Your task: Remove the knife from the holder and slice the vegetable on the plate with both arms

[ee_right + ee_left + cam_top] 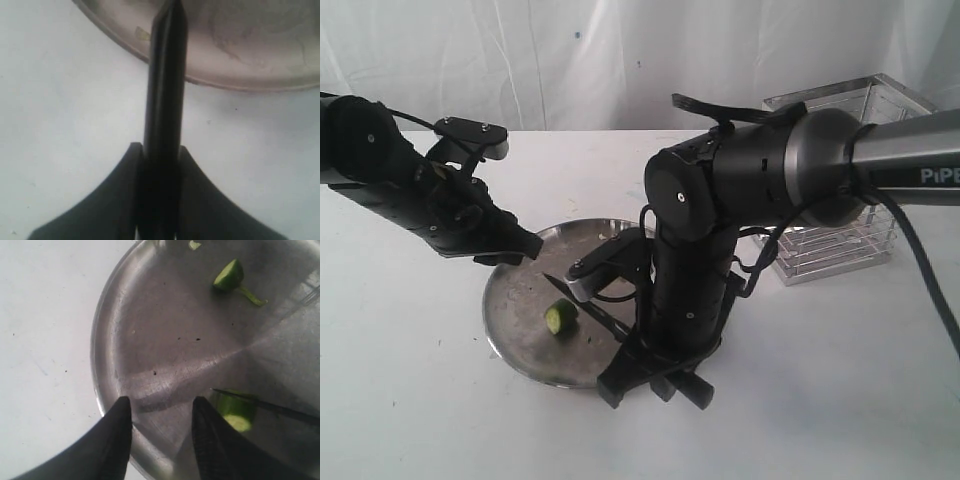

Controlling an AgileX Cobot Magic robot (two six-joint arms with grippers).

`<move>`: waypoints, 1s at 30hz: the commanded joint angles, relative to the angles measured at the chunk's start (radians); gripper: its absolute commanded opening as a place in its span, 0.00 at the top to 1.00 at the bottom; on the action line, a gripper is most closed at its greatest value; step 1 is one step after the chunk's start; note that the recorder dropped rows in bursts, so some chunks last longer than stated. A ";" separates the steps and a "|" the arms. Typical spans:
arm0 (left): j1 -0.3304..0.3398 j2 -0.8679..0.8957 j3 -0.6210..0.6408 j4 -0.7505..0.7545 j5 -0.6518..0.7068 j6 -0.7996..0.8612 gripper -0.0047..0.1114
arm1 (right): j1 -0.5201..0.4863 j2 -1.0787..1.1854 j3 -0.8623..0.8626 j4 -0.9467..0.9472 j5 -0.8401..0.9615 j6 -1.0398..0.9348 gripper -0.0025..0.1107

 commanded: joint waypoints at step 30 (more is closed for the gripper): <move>-0.059 -0.008 0.009 -0.087 -0.047 0.022 0.58 | 0.001 0.070 -0.037 0.066 -0.075 -0.016 0.98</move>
